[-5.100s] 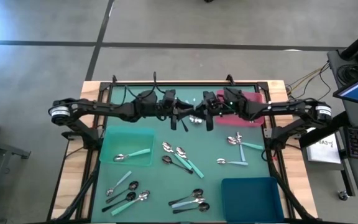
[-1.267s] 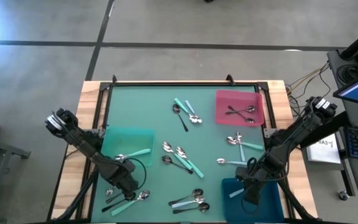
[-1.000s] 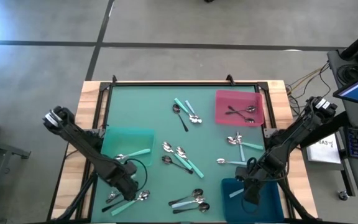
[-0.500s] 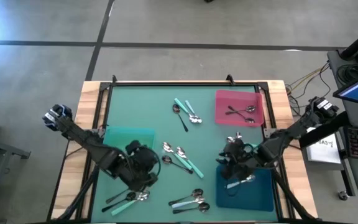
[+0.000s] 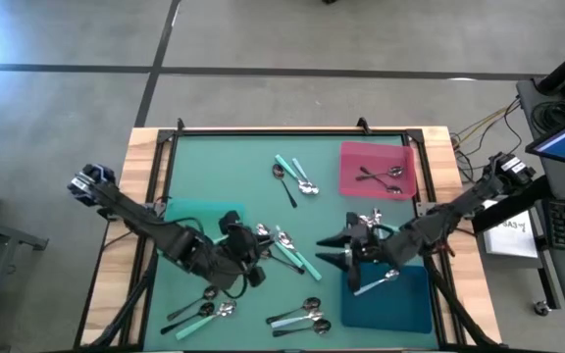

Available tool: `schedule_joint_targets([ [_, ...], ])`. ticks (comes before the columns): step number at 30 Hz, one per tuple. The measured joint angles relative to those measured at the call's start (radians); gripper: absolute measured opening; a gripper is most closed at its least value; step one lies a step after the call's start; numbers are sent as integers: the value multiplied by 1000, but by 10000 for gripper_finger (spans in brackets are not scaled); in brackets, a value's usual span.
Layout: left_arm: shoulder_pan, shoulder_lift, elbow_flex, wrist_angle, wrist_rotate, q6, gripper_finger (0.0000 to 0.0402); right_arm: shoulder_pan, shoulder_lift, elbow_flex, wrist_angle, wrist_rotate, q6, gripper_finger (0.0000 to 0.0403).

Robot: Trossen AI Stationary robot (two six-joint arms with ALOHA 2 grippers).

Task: Sort silverware by color (type)
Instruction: Put the blue spoon into the blue bin

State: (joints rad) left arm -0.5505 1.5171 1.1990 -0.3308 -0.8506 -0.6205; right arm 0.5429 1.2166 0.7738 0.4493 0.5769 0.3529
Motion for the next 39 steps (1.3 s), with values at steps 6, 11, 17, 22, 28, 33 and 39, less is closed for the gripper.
schedule_joint_targets([
  [6, 8, 1, -114, 487, 49, 283, 18, -45, 0, 0, 64, -40, -75, 141],
  [11, 44, 1, -151, 591, 90, 339, 18, -94, 1, 0, 79, -165, -51, 166],
  [17, 100, 53, -151, 688, 226, 367, 18, -130, 1, 0, 88, -166, -74, 197],
  [22, 146, 81, -151, 727, 248, 380, 17, -162, 1, 0, 88, -166, -77, 201],
  [28, 191, 88, -151, 769, 314, 396, 17, -191, 2, 0, 85, -167, -77, 201],
  [33, 220, 88, -151, 791, 341, 399, 17, -202, 2, 0, 85, -166, -103, 200],
  [39, 233, 88, -151, 803, 389, 399, 17, -217, 2, 0, 89, -169, -124, 178],
])
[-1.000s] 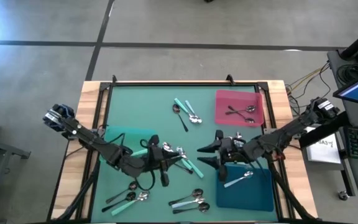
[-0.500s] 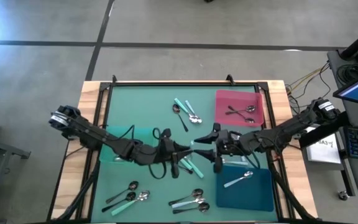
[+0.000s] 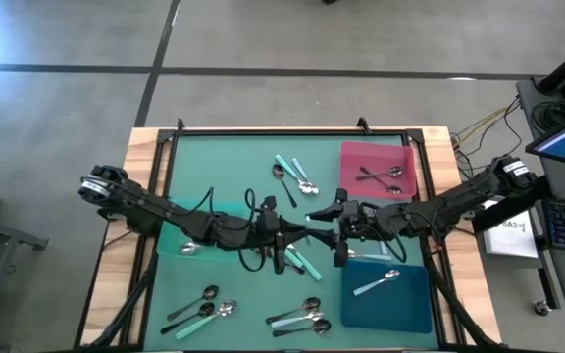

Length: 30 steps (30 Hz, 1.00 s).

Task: Sort silverware by color (type)
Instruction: Put the blue spoon into the blue bin

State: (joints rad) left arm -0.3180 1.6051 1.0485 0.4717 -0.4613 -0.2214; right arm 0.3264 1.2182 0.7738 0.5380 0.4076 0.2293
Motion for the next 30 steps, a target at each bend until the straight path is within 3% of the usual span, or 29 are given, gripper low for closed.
schedule_joint_targets([
  [14, 23, 0, 0, 2, 9, -1, 17, -15, 0, 0, 27, -2, -94, 38],
  [23, 26, 0, 0, 8, 14, -1, 22, -15, 0, 0, 38, 2, -124, 37],
  [30, 26, -7, 0, 5, 4, -4, 81, -17, -14, 0, 36, 12, -149, 37],
])
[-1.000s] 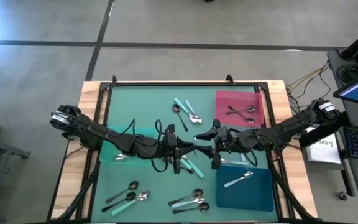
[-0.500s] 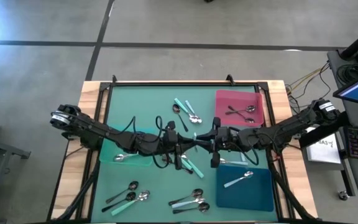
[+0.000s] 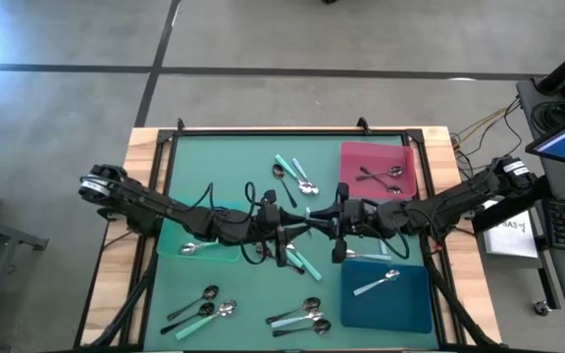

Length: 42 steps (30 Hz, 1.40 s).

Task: Sort silverware by color (type)
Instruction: Put the blue spoon into the blue bin

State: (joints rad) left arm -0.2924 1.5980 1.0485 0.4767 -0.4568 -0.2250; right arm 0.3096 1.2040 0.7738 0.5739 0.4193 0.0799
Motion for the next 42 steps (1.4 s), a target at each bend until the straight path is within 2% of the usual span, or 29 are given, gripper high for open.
schedule_joint_targets([
  [4, -1, -11, 0, -6, -1, 3, 117, 0, -65, 1, -47, 9, -12, 37],
  [8, -12, -19, 0, -35, 8, -4, 139, 1, -155, 1, -198, 12, 36, 37],
  [11, -24, -37, 0, -135, 34, -50, 143, 1, -232, 1, -422, -44, 192, 37],
  [15, -36, -75, 0, -349, 59, -163, 140, 15, -295, 1, -713, -216, 475, 37],
  [18, -48, -93, 0, -506, 60, -283, 135, 62, -300, 1, -867, -322, 658, 37],
  [23, -85, -95, 0, -733, 152, -479, 128, 179, -271, 1, -943, -420, 850, 37],
  [30, -133, -91, 0, -1055, 293, -700, 125, 297, -178, 1, -1088, -429, 991, 37],
  [33, -167, -91, 0, -1142, 392, -805, 125, 328, -117, 1, -1138, -460, 1055, 37],
  [37, -238, -91, 0, -1178, 564, -941, 125, 351, -24, 1, -1146, -546, 1104, 38],
  [39, -290, -91, 0, -1187, 616, -1004, 125, 352, 17, 1, -1145, -592, 1109, 52],
  [42, -376, -91, -1, -1210, 630, -1098, 125, 351, 68, 1, -1145, -660, 1071, 105],
])
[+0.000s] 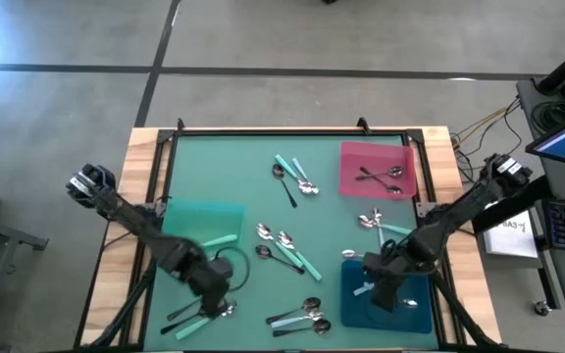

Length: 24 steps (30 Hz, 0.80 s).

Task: Sort silverware by color (type)
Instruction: Put the blue spoon into the blue bin, then put the black spoon into the red bin

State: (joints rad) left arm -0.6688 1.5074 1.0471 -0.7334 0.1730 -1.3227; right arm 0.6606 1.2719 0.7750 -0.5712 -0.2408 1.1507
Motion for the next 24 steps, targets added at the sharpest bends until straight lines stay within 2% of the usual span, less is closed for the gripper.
schedule_joint_targets([
  [4, -106, 0, -6, -34, -73, -171, 125, -11, 42, 0, 0, -110, -65, 165],
  [8, -198, 0, -22, -35, -96, -303, 125, -13, 54, 0, 0, -204, -69, 191],
  [13, -263, 1, -79, -37, -107, -406, 125, -13, 30, 3, 4, -203, -63, 189],
  [19, -270, 6, -164, -29, -109, -450, 125, -13, 5, 3, 7, -201, -22, 177],
  [24, -271, 22, -210, 91, -110, -450, 125, -13, -16, 7, 6, -200, 13, 173],
])
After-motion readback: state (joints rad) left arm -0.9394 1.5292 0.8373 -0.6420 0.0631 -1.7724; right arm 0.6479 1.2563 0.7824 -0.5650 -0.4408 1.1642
